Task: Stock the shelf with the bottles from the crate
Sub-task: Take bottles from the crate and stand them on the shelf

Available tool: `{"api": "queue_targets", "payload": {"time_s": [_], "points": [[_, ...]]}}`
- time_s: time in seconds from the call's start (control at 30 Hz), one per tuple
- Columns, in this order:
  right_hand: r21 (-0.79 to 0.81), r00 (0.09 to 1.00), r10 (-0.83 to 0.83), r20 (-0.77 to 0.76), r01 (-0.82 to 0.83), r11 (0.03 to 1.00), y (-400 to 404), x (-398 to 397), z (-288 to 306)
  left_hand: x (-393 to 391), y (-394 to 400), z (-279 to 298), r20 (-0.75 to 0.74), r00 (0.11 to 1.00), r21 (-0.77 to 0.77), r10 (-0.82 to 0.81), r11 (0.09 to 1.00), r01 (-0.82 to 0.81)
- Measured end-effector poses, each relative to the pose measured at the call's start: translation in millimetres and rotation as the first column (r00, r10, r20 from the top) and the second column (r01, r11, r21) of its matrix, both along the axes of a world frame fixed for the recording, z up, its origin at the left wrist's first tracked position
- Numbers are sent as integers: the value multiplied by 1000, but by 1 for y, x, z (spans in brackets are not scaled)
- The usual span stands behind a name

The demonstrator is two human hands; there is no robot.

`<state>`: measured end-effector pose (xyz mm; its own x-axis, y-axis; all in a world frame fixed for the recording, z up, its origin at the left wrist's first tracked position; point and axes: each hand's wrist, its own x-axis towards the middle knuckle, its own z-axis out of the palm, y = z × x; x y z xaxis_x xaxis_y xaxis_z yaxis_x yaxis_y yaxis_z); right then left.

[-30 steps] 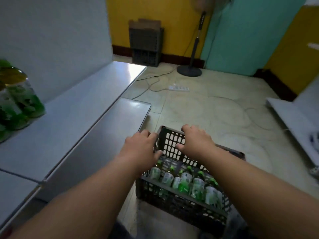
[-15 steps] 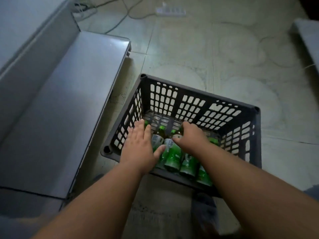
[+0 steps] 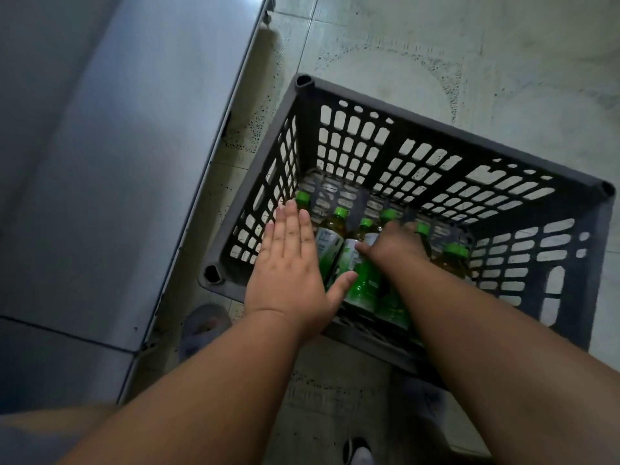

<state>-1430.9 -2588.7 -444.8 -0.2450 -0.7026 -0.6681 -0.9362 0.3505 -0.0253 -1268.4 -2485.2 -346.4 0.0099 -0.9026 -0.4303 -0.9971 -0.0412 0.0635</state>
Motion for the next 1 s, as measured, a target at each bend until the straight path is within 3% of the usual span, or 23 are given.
{"api": "queue_targets", "payload": {"time_s": [0.17,0.37,0.57,0.67,0.8,1.0], "points": [[-67,982,-69,176,82,994,6,11,-4,-1,-1,1,3,1000,24,0,1000,0],[29,839,-255,481,275,961,3,9,0,0,-1,1,-11,1000,9,-1,1000,1],[-39,711,-194,676,297,954,17,-7,50,1,1,4,-42,999,39,-5,999,6],[-177,681,-60,729,273,946,18,4,109,8,4,23,-239,969,83,55,996,-36],[-382,613,192,767,196,903,21,37,205,36,11,85,-534,819,-117,210,941,-318],[-661,488,548,680,83,746,65,119,331,105,50,184,-695,684,-271,221,801,-534]]}}
